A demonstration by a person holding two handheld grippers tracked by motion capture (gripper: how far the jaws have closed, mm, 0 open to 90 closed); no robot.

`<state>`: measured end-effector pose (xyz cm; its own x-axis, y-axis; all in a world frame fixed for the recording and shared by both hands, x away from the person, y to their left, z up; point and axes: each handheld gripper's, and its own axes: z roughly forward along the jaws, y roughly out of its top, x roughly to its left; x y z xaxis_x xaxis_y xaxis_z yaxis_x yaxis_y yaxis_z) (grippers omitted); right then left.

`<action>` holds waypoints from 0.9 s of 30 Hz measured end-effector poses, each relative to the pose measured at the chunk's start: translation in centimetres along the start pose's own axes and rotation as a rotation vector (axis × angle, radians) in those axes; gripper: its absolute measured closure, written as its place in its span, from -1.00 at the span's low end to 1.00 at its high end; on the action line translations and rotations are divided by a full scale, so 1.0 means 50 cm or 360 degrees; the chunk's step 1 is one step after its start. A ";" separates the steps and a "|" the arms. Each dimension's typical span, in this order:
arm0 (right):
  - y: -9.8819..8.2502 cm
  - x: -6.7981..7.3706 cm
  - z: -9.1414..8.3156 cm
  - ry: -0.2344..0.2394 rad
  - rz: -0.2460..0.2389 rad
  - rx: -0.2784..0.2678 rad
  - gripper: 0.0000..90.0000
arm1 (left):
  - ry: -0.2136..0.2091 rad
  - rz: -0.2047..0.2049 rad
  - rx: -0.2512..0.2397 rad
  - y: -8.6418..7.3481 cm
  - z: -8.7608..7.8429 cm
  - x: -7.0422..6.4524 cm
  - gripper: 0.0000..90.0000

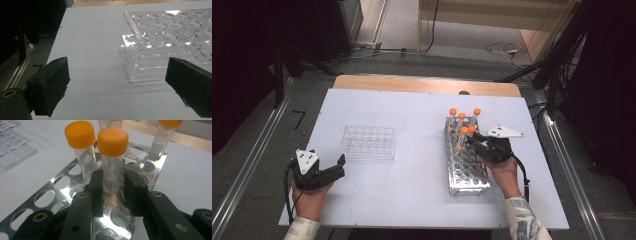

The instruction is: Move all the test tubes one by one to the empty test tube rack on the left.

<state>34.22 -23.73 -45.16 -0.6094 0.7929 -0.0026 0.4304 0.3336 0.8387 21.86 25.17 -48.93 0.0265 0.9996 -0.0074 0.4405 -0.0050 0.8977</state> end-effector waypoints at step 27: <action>0.015 0.006 -0.021 -0.0025 0.0008 -0.0152 0.62 | -0.0002 0.0003 0.0004 0.000 0.000 -0.001 -0.87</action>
<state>33.65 -23.77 -43.94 -0.5965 0.8026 -0.0064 0.3675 0.2802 0.8868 21.84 25.12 -48.92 0.0283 0.9996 -0.0064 0.4428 -0.0068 0.8966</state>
